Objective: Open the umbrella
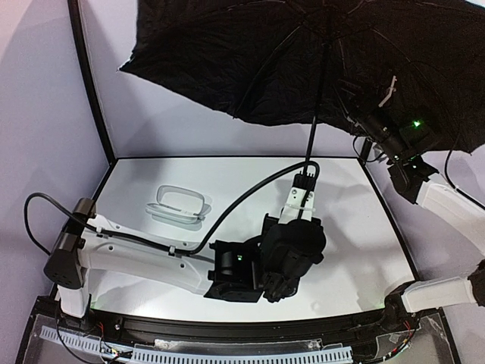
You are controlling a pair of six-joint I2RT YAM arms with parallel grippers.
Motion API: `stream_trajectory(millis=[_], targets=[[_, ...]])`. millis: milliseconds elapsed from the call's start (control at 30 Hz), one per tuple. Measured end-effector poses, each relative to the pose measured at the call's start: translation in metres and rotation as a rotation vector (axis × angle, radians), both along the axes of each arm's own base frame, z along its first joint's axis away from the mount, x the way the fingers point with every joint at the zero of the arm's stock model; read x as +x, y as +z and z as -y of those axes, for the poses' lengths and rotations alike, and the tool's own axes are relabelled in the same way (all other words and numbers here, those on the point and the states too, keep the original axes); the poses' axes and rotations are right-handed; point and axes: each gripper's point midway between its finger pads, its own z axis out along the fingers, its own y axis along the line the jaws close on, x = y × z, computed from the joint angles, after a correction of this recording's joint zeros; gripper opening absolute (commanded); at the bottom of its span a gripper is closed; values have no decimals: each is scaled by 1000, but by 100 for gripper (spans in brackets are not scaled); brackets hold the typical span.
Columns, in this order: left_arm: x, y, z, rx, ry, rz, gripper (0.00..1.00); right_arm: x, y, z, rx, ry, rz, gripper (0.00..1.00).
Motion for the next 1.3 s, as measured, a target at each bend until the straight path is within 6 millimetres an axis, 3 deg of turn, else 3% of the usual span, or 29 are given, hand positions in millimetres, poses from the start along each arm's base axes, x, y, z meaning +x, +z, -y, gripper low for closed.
stream_trajectory(millis=[233, 433, 733, 1167, 1300], targets=[[0, -4, -1, -17, 3, -19, 1, 6, 27, 10, 81, -49, 21, 67], [0, -7, 2, -5, 5, -24, 1, 12, 50, -7, 78, -51, 50, 62], [0, -20, 6, 41, 6, -29, 1, 30, 46, -17, 40, -126, 37, 56], [1, -34, 4, 88, 30, -33, 1, 38, 31, -6, 30, -242, -19, 57], [2, -32, 3, 78, 37, -35, 1, 32, 29, 3, 32, -269, -19, 47]])
